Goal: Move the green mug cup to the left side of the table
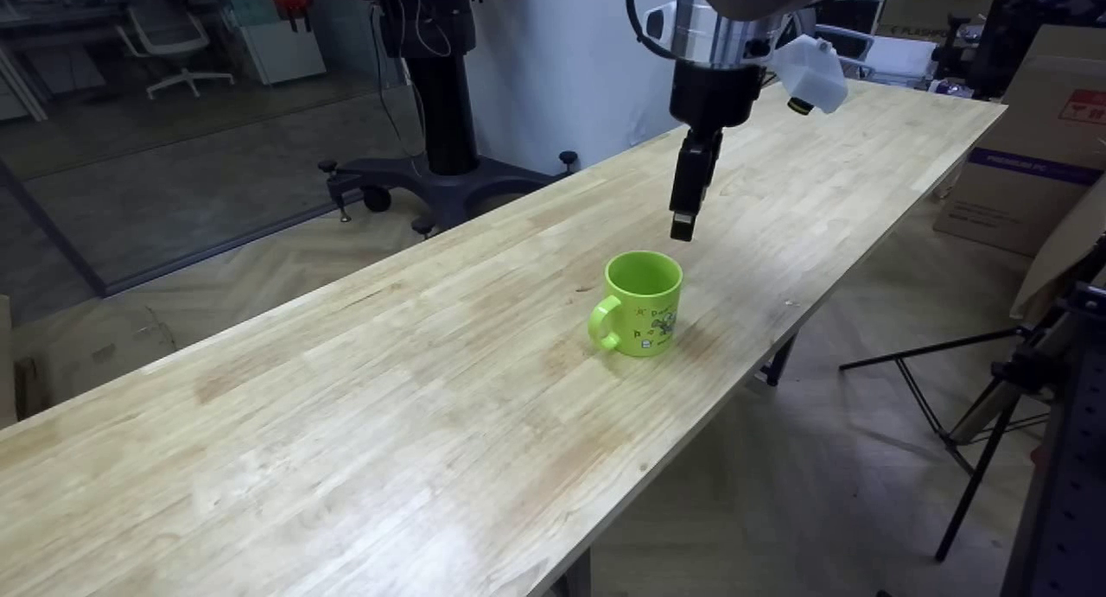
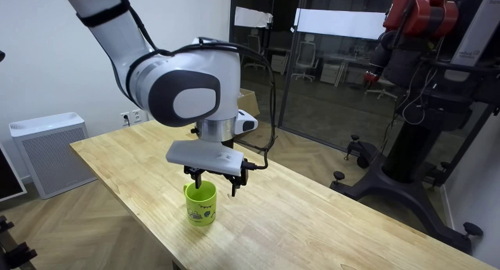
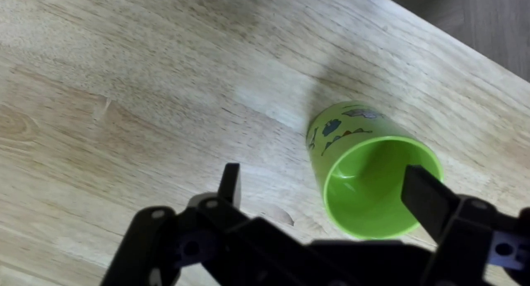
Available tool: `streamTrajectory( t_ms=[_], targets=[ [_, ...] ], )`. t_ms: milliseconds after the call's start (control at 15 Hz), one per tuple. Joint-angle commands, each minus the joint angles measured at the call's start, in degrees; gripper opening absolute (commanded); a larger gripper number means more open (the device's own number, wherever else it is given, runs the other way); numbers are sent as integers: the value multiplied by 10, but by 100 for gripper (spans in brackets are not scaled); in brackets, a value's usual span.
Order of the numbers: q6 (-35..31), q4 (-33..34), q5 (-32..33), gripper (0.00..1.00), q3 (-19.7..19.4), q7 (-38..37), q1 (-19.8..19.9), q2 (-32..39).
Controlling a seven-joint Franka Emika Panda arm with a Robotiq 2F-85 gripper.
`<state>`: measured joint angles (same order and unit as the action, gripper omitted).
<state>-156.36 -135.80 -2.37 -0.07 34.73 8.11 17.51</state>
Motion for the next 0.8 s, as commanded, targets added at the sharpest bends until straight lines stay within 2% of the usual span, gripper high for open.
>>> streamTrajectory(
  t_ms=[0,667,733],
  targets=[
    [20,57,22,100,8,-4,11,49],
    [110,180,62,100,24,-8,1,152],
    [117,187,67,76,24,-10,-1,158]
  ],
)
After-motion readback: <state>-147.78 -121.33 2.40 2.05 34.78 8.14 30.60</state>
